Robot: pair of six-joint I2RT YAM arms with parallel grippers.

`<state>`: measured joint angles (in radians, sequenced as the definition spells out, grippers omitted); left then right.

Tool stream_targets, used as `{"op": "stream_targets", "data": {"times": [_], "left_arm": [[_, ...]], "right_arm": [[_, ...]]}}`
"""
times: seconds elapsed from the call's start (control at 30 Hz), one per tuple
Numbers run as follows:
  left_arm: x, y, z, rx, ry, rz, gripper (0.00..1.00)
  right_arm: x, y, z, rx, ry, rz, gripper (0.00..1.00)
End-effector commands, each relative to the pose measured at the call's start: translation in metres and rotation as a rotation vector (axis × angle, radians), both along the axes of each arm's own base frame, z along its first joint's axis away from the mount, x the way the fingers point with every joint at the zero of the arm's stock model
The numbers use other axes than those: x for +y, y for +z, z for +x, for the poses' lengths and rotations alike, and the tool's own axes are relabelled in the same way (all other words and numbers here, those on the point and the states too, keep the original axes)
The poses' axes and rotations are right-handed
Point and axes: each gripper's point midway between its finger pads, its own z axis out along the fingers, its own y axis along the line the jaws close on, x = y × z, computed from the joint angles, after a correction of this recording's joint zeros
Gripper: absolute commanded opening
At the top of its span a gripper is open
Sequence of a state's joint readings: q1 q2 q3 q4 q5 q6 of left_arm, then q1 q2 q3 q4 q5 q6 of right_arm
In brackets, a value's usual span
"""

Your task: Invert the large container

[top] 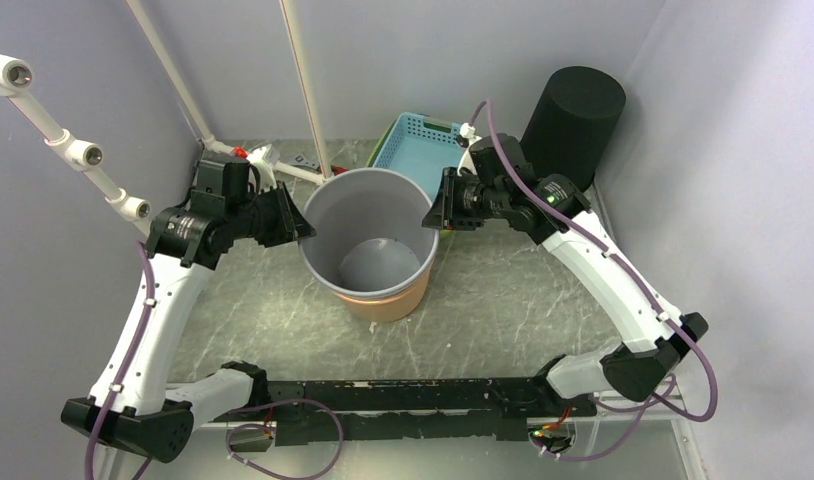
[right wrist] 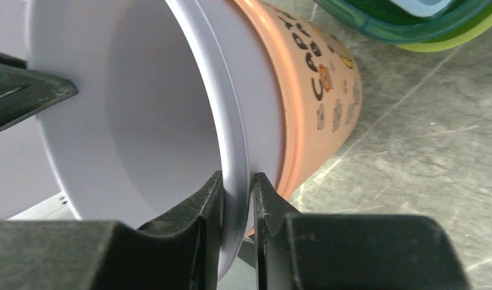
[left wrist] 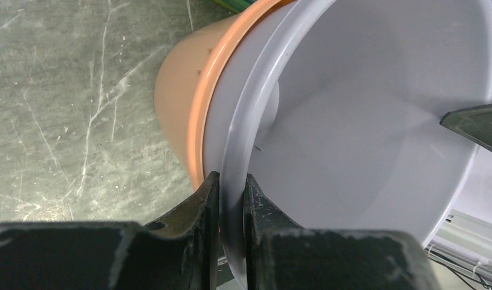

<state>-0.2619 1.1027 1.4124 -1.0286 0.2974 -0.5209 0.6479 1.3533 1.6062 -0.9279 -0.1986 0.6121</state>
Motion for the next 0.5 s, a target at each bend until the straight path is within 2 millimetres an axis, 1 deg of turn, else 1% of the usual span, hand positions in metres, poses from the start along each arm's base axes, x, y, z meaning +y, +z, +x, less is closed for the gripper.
{"op": "stream_targets", "data": {"times": [0.0,0.13,0.2,0.27,0.3,0.33,0.37,0.4,0.47], "left_arm": [[-0.012,0.036,0.006,-0.103,-0.029,-0.083,0.03],[-0.012,0.039,0.006,-0.108,-0.034,-0.082,0.03],[-0.013,0.041,0.005,-0.112,-0.035,-0.084,0.03],[-0.013,0.043,0.004,-0.116,-0.039,-0.088,0.08],[-0.013,0.045,0.003,-0.122,-0.039,-0.088,0.11],[-0.012,0.046,0.003,-0.126,-0.034,-0.084,0.17],[-0.010,0.047,0.003,-0.132,-0.031,-0.080,0.24],[-0.007,0.048,0.004,-0.142,-0.017,-0.067,0.33],[0.001,0.047,0.003,-0.150,0.018,-0.037,0.43]], "right_arm": [[0.000,0.018,-0.001,-0.053,-0.017,-0.038,0.17],[-0.005,0.027,0.004,-0.079,-0.066,-0.046,0.01],[-0.005,0.033,0.006,-0.096,-0.087,-0.030,0.00],[-0.005,0.038,0.008,-0.113,-0.097,-0.005,0.00],[-0.004,0.040,0.008,-0.119,-0.102,0.006,0.00],[-0.004,0.042,0.009,-0.124,-0.108,0.014,0.00],[-0.005,0.043,0.010,-0.129,-0.120,0.022,0.00],[-0.006,0.045,0.011,-0.137,-0.129,0.027,0.00],[-0.009,0.047,0.013,-0.142,-0.148,0.034,0.00]]}}
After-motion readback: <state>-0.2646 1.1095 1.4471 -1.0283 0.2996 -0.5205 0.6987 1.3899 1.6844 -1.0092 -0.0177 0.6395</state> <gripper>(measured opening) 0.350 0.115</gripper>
